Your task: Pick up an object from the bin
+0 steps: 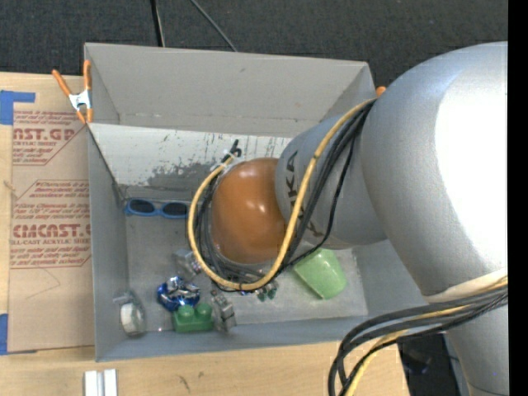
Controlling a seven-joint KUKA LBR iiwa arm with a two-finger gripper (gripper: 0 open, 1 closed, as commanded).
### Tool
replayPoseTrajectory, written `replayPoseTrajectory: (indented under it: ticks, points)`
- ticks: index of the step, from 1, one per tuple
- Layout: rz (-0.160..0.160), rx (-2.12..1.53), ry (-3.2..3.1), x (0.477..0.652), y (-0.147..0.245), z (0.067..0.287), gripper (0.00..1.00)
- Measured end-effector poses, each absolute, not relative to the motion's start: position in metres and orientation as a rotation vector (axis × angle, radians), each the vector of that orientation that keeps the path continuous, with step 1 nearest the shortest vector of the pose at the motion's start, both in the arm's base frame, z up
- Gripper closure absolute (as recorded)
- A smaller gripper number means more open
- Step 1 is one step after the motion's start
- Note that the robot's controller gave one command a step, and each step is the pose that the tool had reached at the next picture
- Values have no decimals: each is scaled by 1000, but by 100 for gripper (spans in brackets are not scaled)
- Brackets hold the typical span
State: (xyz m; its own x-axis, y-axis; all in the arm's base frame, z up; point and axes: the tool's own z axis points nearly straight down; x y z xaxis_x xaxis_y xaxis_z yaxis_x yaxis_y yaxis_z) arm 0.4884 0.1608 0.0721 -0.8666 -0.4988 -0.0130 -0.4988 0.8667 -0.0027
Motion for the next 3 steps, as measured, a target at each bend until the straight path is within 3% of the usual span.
replayPoseTrajectory:
  ticks: [2,3]
  points:
    - [-2,-676,3059,489,231,72,0]
    - [-10,-667,3058,491,227,74,100]
